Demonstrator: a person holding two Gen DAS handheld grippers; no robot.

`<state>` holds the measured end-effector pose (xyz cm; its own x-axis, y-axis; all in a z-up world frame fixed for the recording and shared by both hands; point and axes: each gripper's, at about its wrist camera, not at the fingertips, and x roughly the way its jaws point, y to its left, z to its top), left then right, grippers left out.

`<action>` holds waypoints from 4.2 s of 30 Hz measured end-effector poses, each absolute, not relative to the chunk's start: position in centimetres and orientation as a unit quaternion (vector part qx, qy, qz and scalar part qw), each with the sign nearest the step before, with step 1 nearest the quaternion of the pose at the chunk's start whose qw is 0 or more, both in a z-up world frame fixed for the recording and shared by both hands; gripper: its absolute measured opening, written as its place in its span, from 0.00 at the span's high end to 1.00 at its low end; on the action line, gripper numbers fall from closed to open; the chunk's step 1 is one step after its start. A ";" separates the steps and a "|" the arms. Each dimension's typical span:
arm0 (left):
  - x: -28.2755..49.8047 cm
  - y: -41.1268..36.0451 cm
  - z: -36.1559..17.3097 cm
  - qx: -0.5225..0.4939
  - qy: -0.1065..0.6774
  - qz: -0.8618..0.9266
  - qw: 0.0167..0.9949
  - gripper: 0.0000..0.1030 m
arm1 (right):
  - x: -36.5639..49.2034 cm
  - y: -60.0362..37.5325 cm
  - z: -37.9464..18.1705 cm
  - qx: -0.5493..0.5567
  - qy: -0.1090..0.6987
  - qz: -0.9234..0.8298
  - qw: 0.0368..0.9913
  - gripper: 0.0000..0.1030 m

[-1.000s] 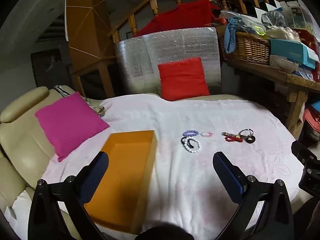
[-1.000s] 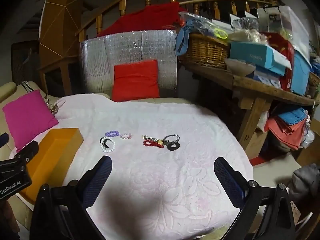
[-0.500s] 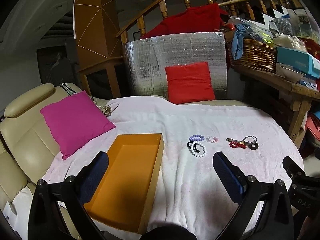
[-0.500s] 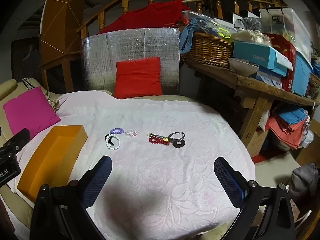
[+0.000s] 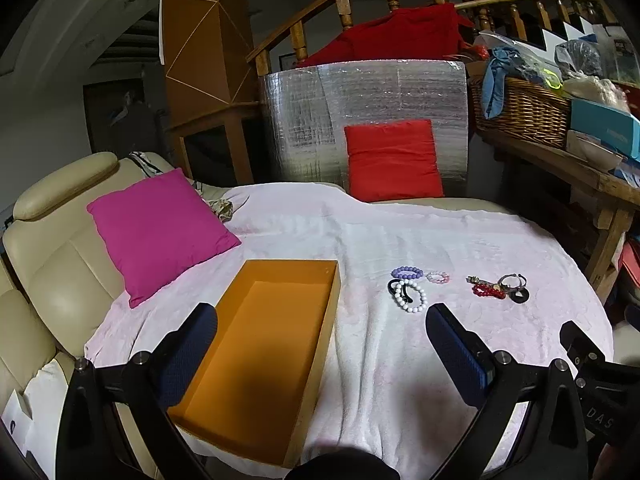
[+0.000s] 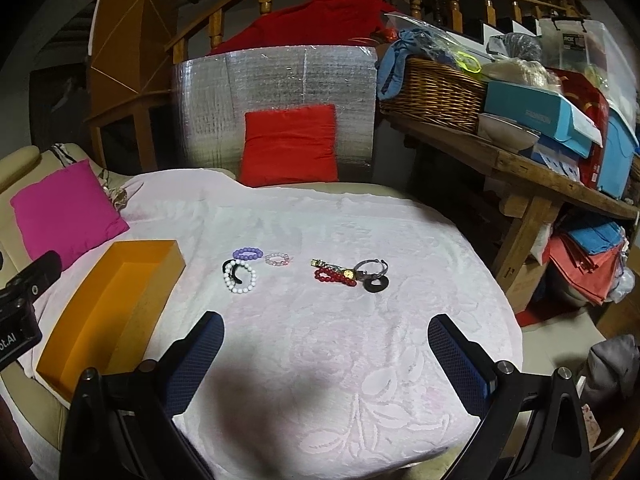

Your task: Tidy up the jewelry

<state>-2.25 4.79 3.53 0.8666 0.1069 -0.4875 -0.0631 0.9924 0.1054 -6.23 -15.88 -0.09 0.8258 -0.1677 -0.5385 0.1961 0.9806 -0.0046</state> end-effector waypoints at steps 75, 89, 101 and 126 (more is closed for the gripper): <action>24.7 -2.1 -15.9 -0.052 0.442 -0.050 0.894 0.27 | 18.0 -32.0 -17.4 0.142 0.427 -0.064 0.891 0.73; 23.9 -0.4 -15.3 -0.072 0.437 -0.102 0.891 0.91 | 16.0 -31.9 -16.2 0.179 0.414 -0.020 0.892 0.84; 22.7 0.5 -14.6 -0.053 0.421 -0.096 0.900 0.82 | 13.4 -31.9 -14.4 0.199 0.392 0.015 0.898 0.85; 23.9 -3.2 -15.8 -0.007 0.425 -0.180 0.887 0.86 | 15.4 -32.0 -17.5 0.154 0.435 -0.043 0.886 0.73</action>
